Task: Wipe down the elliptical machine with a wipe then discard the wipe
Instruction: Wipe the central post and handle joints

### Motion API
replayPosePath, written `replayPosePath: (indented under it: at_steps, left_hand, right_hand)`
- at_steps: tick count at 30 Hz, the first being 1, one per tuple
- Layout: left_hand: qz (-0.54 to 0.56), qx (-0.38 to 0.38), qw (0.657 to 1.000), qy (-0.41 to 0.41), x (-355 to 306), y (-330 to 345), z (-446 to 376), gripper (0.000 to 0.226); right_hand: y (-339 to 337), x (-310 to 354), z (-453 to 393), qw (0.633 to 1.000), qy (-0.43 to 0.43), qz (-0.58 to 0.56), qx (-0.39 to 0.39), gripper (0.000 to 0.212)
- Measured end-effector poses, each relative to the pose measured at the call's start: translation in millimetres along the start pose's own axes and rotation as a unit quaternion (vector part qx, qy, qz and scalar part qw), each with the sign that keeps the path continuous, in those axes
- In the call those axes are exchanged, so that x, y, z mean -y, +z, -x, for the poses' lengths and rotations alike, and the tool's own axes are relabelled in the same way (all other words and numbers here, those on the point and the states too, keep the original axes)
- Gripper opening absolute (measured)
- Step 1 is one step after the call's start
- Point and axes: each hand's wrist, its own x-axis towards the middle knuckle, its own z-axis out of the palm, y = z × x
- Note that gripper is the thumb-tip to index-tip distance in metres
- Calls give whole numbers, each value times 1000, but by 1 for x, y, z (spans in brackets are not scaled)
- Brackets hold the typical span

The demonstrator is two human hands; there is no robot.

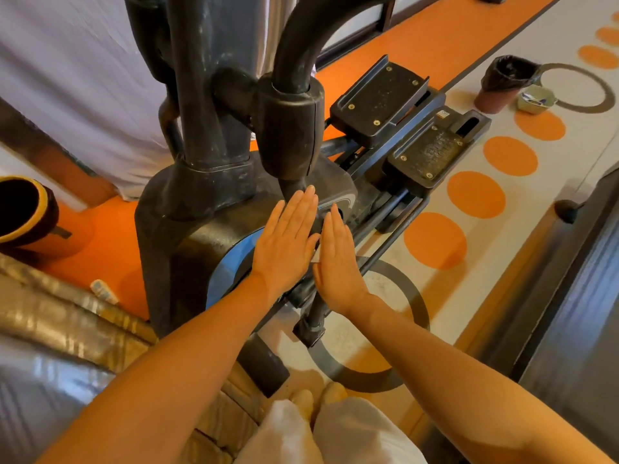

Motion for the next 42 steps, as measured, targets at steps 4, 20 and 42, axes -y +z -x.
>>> replayPosePath:
  at_steps: [4,20,42]
  left_hand:
    - [19,-50,999,3,-2,9,1,62]
    - [225,-179,956,57,10,40,-8,50]
    - [219,-332,910,119,10,52,-22,47]
  right_hand:
    - [3,1,2,999,-19,8,-27,71]
    - [29,-22,-10,989,-75,14,-124,60]
    - [51,-49,-1,950,-190,92,-232,59]
